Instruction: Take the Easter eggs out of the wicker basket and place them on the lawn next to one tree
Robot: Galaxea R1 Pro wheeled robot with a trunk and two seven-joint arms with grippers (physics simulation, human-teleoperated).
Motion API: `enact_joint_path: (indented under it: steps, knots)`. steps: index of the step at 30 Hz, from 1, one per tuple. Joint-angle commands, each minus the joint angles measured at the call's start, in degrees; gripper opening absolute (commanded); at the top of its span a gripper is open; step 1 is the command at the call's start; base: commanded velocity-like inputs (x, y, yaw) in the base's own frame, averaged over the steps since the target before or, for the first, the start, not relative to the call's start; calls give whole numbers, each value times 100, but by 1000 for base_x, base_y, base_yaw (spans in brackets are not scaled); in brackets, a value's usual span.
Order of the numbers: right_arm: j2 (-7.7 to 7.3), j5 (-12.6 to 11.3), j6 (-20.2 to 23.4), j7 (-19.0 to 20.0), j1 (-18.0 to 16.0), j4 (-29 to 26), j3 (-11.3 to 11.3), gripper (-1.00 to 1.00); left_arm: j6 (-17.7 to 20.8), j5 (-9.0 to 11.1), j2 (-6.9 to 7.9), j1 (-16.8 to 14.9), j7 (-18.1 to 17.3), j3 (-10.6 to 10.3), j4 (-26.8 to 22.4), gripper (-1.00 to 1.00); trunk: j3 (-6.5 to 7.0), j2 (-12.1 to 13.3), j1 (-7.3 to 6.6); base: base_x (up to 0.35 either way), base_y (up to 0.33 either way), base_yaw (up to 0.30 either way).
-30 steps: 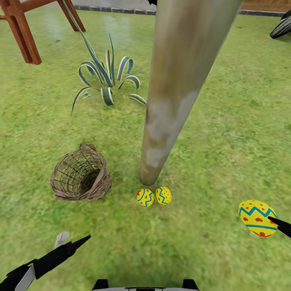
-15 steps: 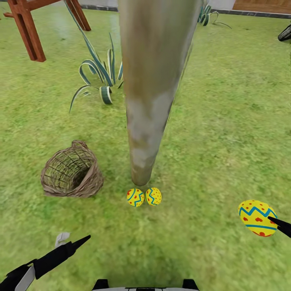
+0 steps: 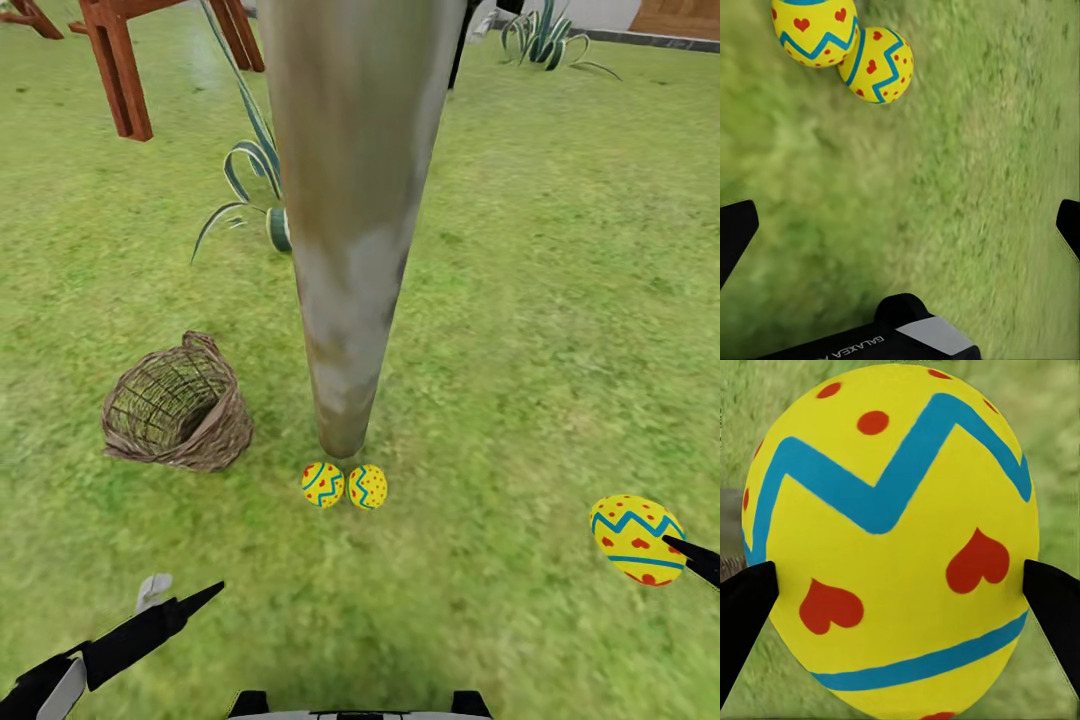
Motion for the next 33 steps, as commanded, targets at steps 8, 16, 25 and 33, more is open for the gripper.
enact_joint_path:
  steps: [8,16,25,33]
  knots:
    - [-6,-61,46,8,-4,-9,35,-100,60,16,0,-3,-22,11,-1,100,-3,-2,0,0,-330,290]
    - [-4,-61,45,8,-4,-10,36,-100,60,16,0,-3,-24,11,-1,100,-3,-2,0,0,-330,290]
    - [-4,-61,44,8,-4,-11,36,-100,60,16,0,-3,-24,11,-1,100,-3,-2,0,0,-330,290]
    - [-3,-61,45,8,-4,-17,44,-100,60,16,0,-3,-24,13,-1,100,-3,-2,0,0,-311,290]
